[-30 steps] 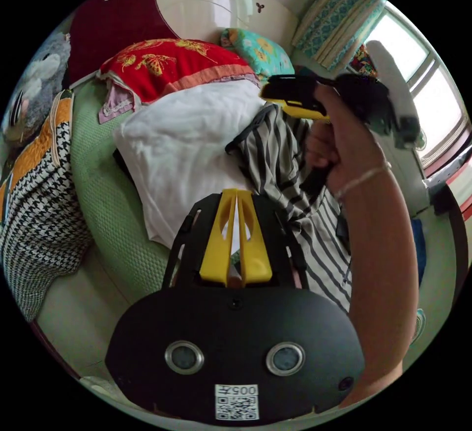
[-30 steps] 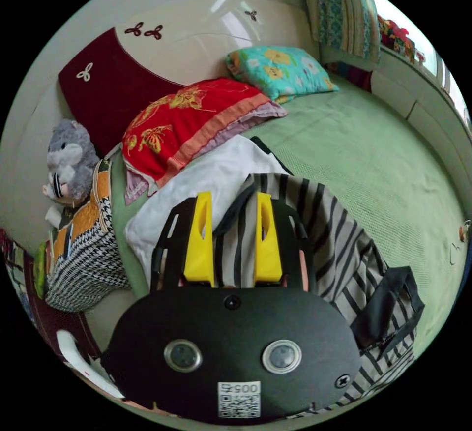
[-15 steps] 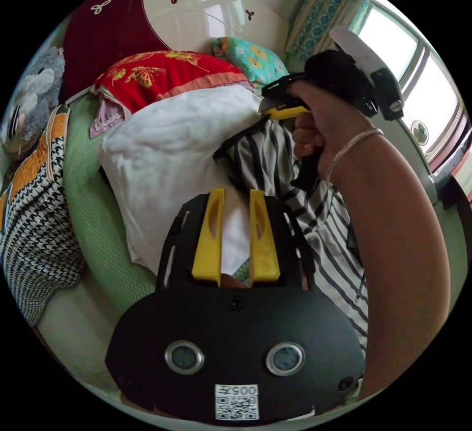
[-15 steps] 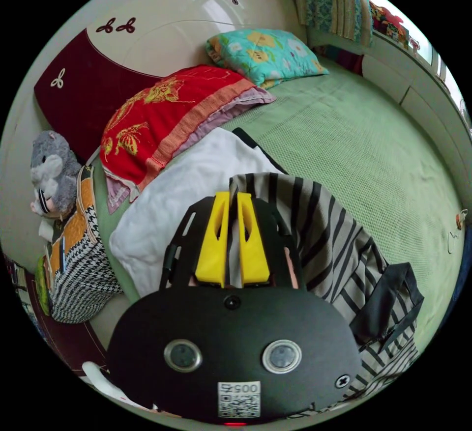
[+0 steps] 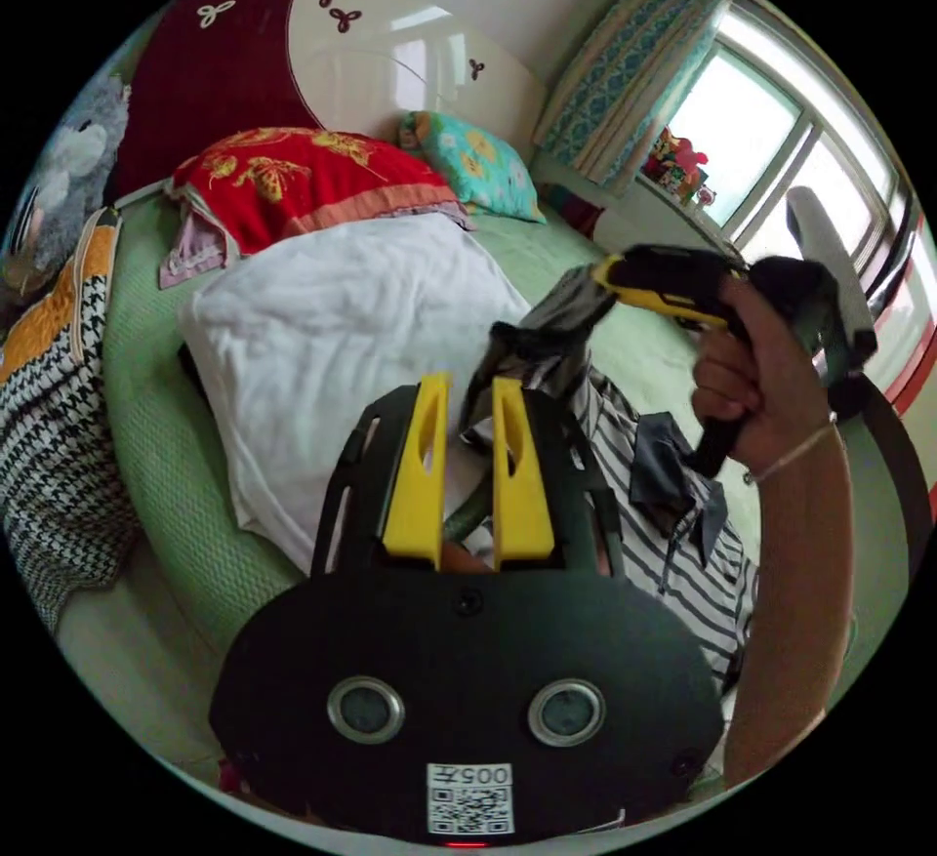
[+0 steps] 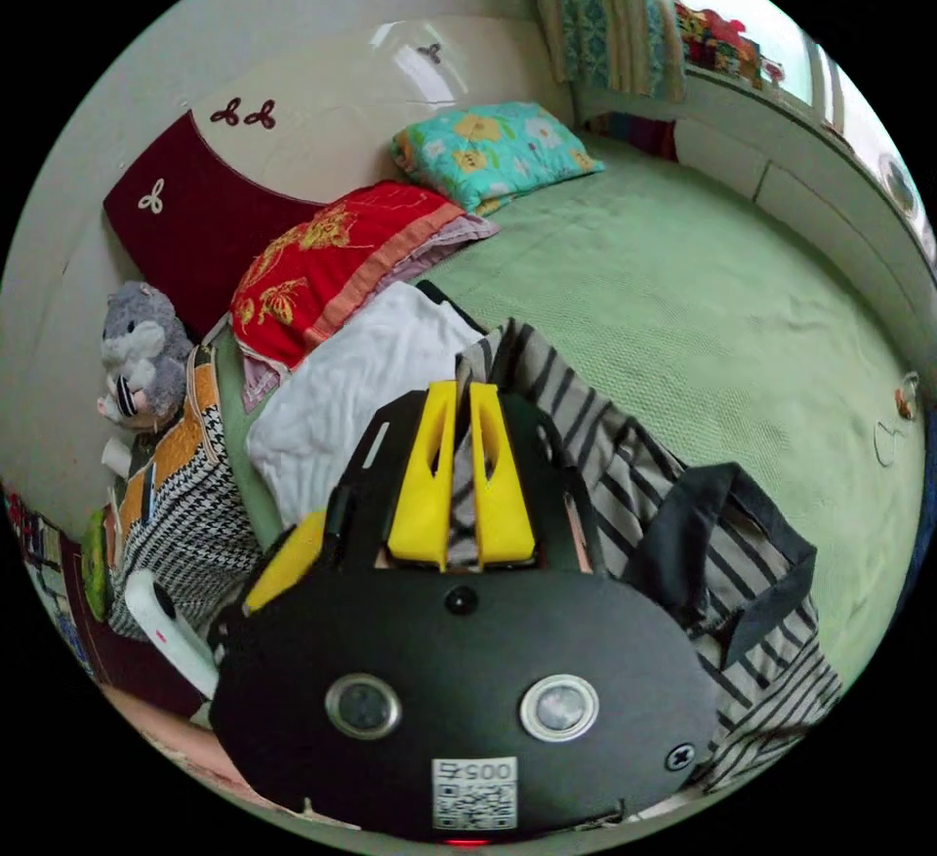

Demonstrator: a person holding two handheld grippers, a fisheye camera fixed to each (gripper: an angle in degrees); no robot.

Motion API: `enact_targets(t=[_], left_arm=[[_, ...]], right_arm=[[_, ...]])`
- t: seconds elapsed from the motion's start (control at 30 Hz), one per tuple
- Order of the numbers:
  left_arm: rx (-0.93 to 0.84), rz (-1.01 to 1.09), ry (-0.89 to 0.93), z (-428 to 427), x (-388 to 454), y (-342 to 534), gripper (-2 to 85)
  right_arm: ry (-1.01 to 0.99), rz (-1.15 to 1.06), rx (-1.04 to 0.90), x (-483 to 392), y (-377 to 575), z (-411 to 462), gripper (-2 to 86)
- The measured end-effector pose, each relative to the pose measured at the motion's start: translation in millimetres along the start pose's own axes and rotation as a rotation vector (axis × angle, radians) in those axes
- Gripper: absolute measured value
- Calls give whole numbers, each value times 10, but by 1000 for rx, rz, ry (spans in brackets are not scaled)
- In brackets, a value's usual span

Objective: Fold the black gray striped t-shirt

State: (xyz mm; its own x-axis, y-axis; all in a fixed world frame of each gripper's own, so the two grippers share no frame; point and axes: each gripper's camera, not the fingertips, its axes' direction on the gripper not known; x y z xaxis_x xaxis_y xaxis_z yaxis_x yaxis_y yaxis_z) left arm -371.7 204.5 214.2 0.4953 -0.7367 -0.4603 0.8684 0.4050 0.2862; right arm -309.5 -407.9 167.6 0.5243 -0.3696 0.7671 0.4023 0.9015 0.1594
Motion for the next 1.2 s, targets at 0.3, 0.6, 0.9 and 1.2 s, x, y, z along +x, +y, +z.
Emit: enact_targets(t=[0.3,0.6,0.9,1.2], left_arm=[[-180,164,128,570,279,63,111],[-353,275,30,1281,551,193,140],[-435,250,106,1811,461,231,159],[-511,341,10,2221,497,315,132]], right_arm=[[60,302,-41,1677,1175,-124,-11],[172,318,-11,1969,1317,-153,42],[-27,47,-83,1259,-19,662,82],[310,-10,-336,1043,-347,1843,37]])
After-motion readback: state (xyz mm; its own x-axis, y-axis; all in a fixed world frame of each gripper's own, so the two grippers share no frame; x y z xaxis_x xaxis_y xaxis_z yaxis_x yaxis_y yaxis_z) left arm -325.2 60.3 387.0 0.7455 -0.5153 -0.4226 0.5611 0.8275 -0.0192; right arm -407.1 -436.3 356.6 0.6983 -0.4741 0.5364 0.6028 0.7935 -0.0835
